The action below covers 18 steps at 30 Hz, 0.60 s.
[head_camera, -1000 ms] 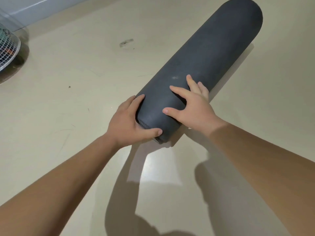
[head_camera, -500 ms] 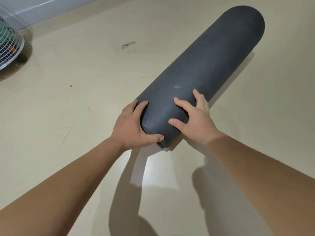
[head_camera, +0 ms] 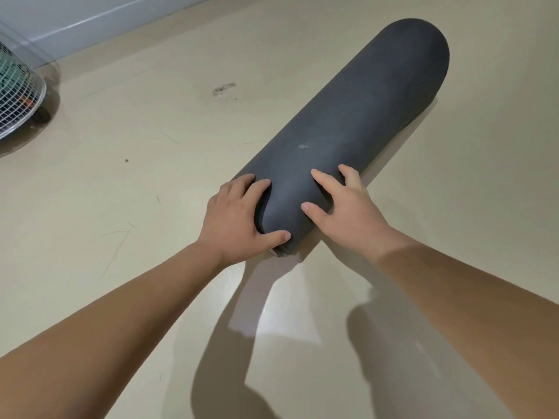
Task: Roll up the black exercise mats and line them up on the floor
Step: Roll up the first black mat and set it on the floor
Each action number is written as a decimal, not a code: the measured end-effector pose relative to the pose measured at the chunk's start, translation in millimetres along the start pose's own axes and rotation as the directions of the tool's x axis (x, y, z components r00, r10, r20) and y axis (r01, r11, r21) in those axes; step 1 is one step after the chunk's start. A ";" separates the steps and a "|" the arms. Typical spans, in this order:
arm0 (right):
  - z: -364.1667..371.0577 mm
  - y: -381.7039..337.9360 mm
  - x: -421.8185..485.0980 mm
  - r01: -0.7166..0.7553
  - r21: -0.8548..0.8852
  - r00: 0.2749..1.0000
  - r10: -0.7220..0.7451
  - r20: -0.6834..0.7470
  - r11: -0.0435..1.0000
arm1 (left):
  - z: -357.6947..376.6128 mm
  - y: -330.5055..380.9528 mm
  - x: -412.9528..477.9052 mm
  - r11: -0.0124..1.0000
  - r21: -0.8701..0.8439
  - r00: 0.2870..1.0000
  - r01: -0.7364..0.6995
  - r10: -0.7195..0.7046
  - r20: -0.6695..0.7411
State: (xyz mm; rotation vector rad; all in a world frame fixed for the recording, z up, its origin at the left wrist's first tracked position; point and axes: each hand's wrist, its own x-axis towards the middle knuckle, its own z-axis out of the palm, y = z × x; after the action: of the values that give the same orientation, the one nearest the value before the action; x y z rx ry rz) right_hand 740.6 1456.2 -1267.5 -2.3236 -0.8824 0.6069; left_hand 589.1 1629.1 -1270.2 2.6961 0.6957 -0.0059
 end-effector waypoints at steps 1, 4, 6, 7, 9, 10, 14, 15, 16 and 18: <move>0.2 -0.8 -2.2 0.011 0.004 1.000 -0.011 -0.017 1.000 | 4.0 4.8 -5.8 0.999 0.036 1.000 -0.005 0.005 -0.009; 4.4 2.3 -3.9 -0.040 0.030 0.999 0.041 -0.032 0.999 | 20.9 18.9 -23.6 0.986 0.161 0.995 -0.054 0.066 -0.073; 10.5 9.7 -4.9 -0.157 0.071 0.985 0.161 -0.055 0.985 | 25.2 21.9 -26.1 0.982 0.144 0.980 -0.119 0.140 -0.145; 14.1 15.2 -6.7 -0.207 0.107 0.973 0.216 -0.076 0.972 | 22.0 20.6 -22.7 0.983 0.089 0.971 -0.158 0.171 -0.167; 20.3 25.4 -10.4 -0.245 0.182 0.958 0.266 -0.108 0.952 | 10.9 13.9 -7.3 0.986 -0.031 0.977 -0.163 0.157 -0.142; 23.2 29.9 -11.8 -0.249 0.204 0.955 0.275 -0.110 0.947 | 5.7 9.7 1.5 0.993 -0.053 0.990 -0.103 0.098 -0.099; 28.7 35.6 -13.3 -0.262 0.217 0.951 0.290 -0.108 0.940 | 5.2 -1.0 14.3 0.971 -0.167 0.982 0.170 -0.153 0.113; 28.8 35.4 -12.6 -0.251 0.208 0.953 0.279 -0.117 0.945 | 8.4 -2.3 13.2 0.958 -0.229 0.980 0.173 -0.145 0.133; 28.1 35.4 -11.6 -0.241 0.191 0.955 0.268 -0.128 0.951 | 10.6 -4.0 12.9 0.950 -0.265 0.982 0.165 -0.132 0.138; 24.0 33.7 -9.8 -0.241 0.200 0.957 0.267 -0.117 0.950 | 10.0 -6.9 16.0 0.942 -0.296 0.981 0.161 -0.120 0.153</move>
State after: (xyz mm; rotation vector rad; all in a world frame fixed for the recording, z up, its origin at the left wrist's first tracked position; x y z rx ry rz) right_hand 734.9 1437.0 -1305.0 -2.2948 -0.4431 0.5914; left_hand 600.7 1638.8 -1283.3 2.3219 0.7768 -0.1038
